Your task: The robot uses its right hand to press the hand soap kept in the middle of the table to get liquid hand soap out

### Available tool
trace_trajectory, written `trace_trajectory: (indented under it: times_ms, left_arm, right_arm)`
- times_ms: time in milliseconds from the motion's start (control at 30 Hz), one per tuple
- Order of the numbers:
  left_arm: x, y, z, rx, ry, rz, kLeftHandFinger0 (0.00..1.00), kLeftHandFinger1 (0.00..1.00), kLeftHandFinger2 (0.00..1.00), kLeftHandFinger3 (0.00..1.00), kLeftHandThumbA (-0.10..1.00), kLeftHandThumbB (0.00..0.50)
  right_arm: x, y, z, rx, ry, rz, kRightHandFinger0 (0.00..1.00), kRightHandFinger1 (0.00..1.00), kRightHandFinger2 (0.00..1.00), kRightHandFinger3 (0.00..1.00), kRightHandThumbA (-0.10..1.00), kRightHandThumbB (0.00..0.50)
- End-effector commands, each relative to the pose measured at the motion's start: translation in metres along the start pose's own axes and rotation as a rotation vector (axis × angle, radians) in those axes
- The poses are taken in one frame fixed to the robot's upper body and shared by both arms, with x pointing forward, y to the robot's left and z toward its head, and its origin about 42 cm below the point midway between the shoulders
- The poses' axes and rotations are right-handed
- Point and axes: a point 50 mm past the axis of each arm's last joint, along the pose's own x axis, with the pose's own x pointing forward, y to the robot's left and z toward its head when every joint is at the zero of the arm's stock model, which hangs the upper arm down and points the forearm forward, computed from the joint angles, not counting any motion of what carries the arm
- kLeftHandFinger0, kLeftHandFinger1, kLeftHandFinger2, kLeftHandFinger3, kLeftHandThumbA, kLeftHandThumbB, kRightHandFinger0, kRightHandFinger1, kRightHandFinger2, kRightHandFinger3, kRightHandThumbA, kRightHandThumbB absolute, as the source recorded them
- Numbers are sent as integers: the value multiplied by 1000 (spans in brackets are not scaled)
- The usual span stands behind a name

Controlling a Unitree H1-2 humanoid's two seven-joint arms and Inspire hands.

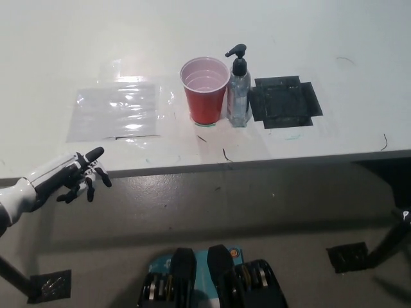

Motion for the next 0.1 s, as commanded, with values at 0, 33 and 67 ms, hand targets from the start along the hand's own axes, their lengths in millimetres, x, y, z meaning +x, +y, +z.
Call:
trace_trajectory:
  times_ms: [0,33,67]
  left_arm:
    - [0,17,16,43,-30,61,30,88,254,588,1000,276]
    - [0,17,15,37,-29,58,30,90,257,590,1000,270]
    - [0,17,15,37,-29,58,30,90,257,590,1000,270]
  right_arm:
    - [12,-9,20,16,-64,1,1000,1000,1000,1000,1000,434]
    - [12,-9,20,21,-65,5,1000,1000,1000,1000,1000,430]
    - [12,-9,20,21,-65,5,1000,1000,1000,1000,1000,430]
